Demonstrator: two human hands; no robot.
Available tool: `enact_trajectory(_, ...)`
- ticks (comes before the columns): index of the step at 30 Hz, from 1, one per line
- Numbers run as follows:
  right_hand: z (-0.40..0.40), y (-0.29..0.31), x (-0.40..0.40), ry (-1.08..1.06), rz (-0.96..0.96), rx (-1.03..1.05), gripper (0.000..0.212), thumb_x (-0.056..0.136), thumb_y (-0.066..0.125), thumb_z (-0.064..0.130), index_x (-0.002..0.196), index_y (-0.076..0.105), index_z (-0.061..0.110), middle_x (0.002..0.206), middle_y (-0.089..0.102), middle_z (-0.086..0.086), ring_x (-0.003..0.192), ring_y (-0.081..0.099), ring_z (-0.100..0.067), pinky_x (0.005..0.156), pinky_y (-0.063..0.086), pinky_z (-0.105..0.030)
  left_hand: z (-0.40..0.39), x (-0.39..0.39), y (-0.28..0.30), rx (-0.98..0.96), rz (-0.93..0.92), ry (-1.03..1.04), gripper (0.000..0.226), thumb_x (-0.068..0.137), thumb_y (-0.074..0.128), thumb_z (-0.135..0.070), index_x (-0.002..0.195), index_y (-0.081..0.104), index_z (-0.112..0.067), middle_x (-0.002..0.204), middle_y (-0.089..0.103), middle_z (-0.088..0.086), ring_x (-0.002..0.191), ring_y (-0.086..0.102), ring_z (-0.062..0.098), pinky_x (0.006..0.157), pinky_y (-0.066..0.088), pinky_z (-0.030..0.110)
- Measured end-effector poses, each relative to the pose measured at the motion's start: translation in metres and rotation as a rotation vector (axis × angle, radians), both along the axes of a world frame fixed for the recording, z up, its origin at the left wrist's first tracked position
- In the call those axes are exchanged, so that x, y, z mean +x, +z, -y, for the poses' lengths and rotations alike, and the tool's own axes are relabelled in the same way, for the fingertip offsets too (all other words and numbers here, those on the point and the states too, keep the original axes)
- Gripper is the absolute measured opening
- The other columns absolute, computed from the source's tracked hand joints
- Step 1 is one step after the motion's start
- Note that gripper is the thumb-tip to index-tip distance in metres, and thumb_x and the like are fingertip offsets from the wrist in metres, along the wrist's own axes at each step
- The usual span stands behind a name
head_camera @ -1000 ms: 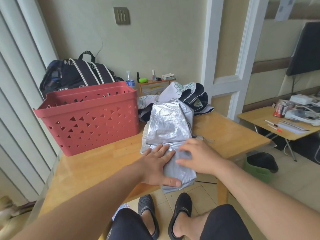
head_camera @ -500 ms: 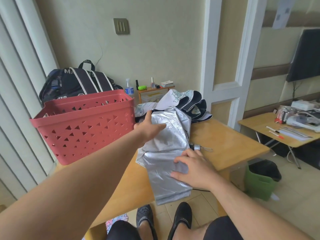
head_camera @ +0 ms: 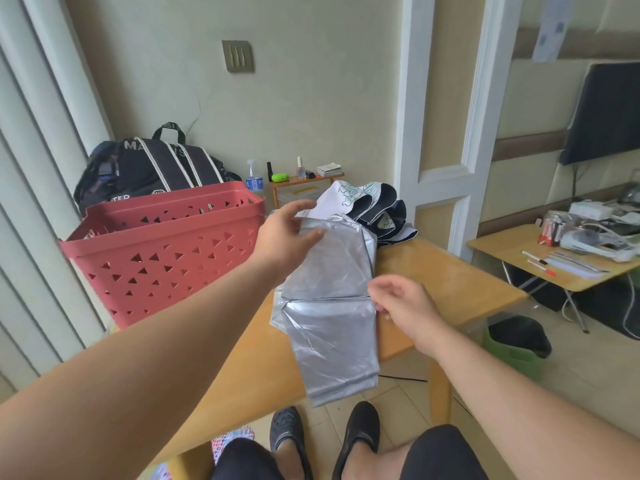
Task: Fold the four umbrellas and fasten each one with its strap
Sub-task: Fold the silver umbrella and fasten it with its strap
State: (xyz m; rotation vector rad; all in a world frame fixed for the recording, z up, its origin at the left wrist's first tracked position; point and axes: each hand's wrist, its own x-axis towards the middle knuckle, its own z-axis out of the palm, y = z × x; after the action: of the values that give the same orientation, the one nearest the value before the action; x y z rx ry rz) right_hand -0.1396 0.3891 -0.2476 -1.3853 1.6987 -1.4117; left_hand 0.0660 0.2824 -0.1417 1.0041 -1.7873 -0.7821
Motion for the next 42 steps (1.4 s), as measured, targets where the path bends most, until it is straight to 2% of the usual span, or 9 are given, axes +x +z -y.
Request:
enact_trajectory(3,0.009,0.029,-0.001,-0.133,-0.143,-0.133,0.026,0.086,0.081,0.024,0.108,0.07,0.032,0.089,0.071,0.005,0.083,0.067,-0.015,0.084,0.057,-0.038,-0.013,0.01,0.002,-0.168,0.196,0.054,0.038,0.088,0.08,-0.026,0.121,0.07,-0.041,0.103,0.073,-0.011,0.089,0.069,0.007,0.075,0.055,0.023)
enact_trajectory(8,0.014,0.07,0.018,-0.119,-0.433,-0.284,0.064,0.08,0.086,0.025,0.133,0.054,0.039,0.103,0.053,0.006,0.088,0.053,-0.01,0.083,0.047,-0.025,-0.031,0.021,-0.005,-0.308,0.295,0.081,0.028,0.089,0.08,-0.029,0.115,0.074,-0.037,0.101,0.075,-0.005,0.091,0.068,0.013,0.081,0.049,0.022)
enact_trajectory(13,0.016,0.082,0.028,-0.112,-0.549,-0.337,0.039,0.077,0.089,0.018,0.11,0.07,0.029,0.089,0.058,0.006,0.082,0.053,-0.01,0.078,0.044,-0.03,-0.038,0.034,-0.009,-0.324,0.254,0.101,0.03,0.087,0.082,-0.029,0.115,0.075,-0.035,0.093,0.071,-0.019,0.088,0.067,0.005,0.073,0.037,-0.002)
enact_trajectory(15,0.013,0.084,0.028,-0.101,-0.561,-0.327,0.03,0.079,0.087,0.016,0.102,0.072,0.026,0.083,0.06,0.009,0.078,0.053,-0.005,0.074,0.042,-0.028,-0.042,0.039,-0.009,-0.308,0.248,0.092,0.033,0.086,0.084,-0.027,0.117,0.076,-0.033,0.088,0.067,-0.025,0.085,0.067,-0.003,0.075,0.04,-0.002)
enact_trajectory(21,0.004,0.09,0.025,-0.051,-0.746,-0.283,0.012,0.084,0.084,0.027,0.09,0.075,0.03,0.081,0.062,0.015,0.09,0.051,-0.016,0.079,0.038,-0.031,-0.048,0.051,-0.013,-0.315,0.268,0.072,0.023,0.084,0.085,-0.028,0.106,0.079,-0.031,0.084,0.072,-0.02,0.082,0.066,-0.008,0.075,0.045,0.001)
enact_trajectory(28,-0.007,0.08,0.02,-0.03,-0.722,-0.332,0.011,0.083,0.086,0.026,0.082,0.076,0.03,0.097,0.063,0.013,0.102,0.053,-0.017,0.094,0.042,-0.034,-0.057,0.056,-0.025,-0.392,0.304,-0.007,0.01,0.083,0.086,-0.034,0.088,0.078,-0.037,0.091,0.058,-0.015,0.084,0.053,-0.003,0.073,0.038,0.014)
enact_trajectory(34,-0.021,0.069,0.019,0.045,-0.663,-0.258,0.043,0.076,0.092,0.028,0.113,0.071,0.032,0.11,0.066,0.021,0.108,0.057,-0.007,0.098,0.045,-0.028,-0.068,0.058,-0.032,-0.342,0.311,-0.114,0.008,0.088,0.083,-0.034,0.087,0.075,-0.033,0.081,0.065,-0.034,0.08,0.058,-0.011,0.067,0.036,0.007)
enact_trajectory(38,-0.026,0.057,0.02,0.044,-0.676,-0.25,0.016,0.081,0.087,0.025,0.087,0.076,0.034,0.09,0.069,0.015,0.094,0.06,-0.009,0.089,0.049,-0.031,-0.067,0.06,-0.044,-0.315,0.35,-0.143,0.013,0.084,0.085,-0.042,0.089,0.074,-0.038,0.093,0.071,-0.027,0.094,0.065,-0.003,0.078,0.043,0.011)
enact_trajectory(42,-0.033,0.045,0.024,0.083,-0.624,-0.227,0.018,0.083,0.085,0.024,0.082,0.076,0.04,0.087,0.07,0.015,0.09,0.061,-0.002,0.08,0.046,-0.015,-0.064,0.062,-0.054,-0.36,0.471,-0.242,0.044,0.075,0.092,-0.041,0.113,0.069,-0.039,0.113,0.066,-0.021,0.105,0.061,0.001,0.084,0.044,0.008)
